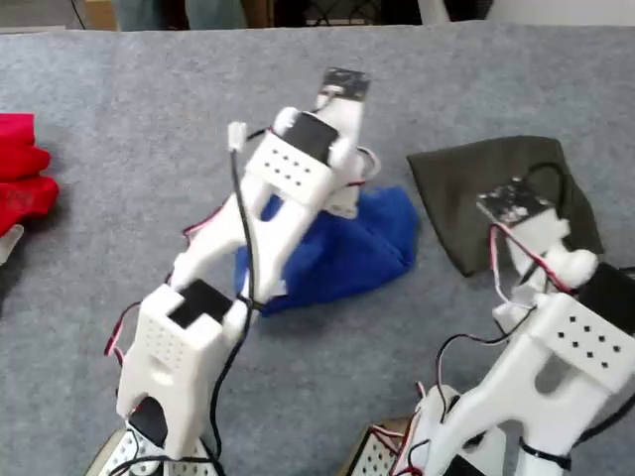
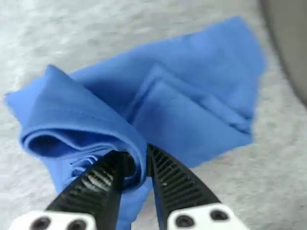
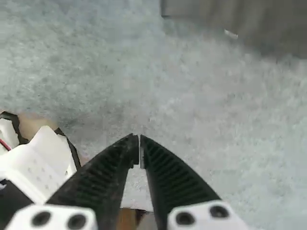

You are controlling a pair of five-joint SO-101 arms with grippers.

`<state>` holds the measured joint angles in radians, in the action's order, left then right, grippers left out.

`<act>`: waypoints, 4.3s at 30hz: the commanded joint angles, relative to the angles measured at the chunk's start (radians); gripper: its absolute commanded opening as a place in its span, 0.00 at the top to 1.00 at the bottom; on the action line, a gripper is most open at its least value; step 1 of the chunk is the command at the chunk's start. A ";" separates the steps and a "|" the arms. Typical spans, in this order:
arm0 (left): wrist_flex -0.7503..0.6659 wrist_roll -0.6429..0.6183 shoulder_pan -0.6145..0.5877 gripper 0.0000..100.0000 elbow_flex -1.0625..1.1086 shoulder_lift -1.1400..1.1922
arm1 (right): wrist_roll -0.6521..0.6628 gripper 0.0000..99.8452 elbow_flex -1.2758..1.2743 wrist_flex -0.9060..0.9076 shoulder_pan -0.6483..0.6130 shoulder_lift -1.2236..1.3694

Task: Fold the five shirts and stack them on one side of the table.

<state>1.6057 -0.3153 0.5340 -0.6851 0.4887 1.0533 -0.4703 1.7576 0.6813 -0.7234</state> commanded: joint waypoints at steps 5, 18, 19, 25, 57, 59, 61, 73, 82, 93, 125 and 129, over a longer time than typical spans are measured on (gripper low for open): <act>-0.199 -0.018 0.114 0.97 -0.050 -0.046 | -0.008 0.98 0.041 0.006 0.054 -0.021; -0.252 -0.025 0.139 0.91 -0.059 0.043 | -0.003 0.98 0.042 -0.020 0.048 -0.015; -0.252 -0.051 0.136 0.87 -0.059 0.044 | -0.003 0.98 0.042 -0.020 0.046 -0.015; -0.229 -0.238 0.056 0.74 -0.186 0.044 | -0.006 0.98 0.042 -0.014 0.014 -0.015; -0.445 0.189 -0.808 0.97 1.125 -0.585 | -0.624 0.98 0.946 0.008 -0.996 1.173; -0.597 0.187 -0.808 0.97 1.293 -0.603 | -0.621 0.98 0.929 0.008 -0.991 1.196; -0.712 0.166 -0.808 0.97 1.419 -0.603 | -0.620 0.98 0.891 0.008 -0.979 1.201; -0.704 0.144 -0.839 0.97 1.403 -0.583 | -0.476 0.99 0.581 0.006 -0.740 1.059; -0.706 0.141 -0.834 0.97 1.403 -0.583 | -0.339 0.99 0.415 0.000 -0.654 0.777; -0.709 0.140 -0.834 0.97 1.403 -0.582 | -0.542 0.98 0.487 -0.305 -1.008 0.894; -0.709 0.140 -0.834 0.97 1.411 -0.583 | -0.465 0.99 0.512 -0.169 -0.878 0.753; -0.707 0.140 -0.834 0.97 1.412 -0.583 | -0.466 0.99 0.476 -0.397 -0.997 0.826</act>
<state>0.9076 -0.1649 -0.3007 0.7327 -0.0867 0.5823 -0.0038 1.5060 -0.2424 0.0882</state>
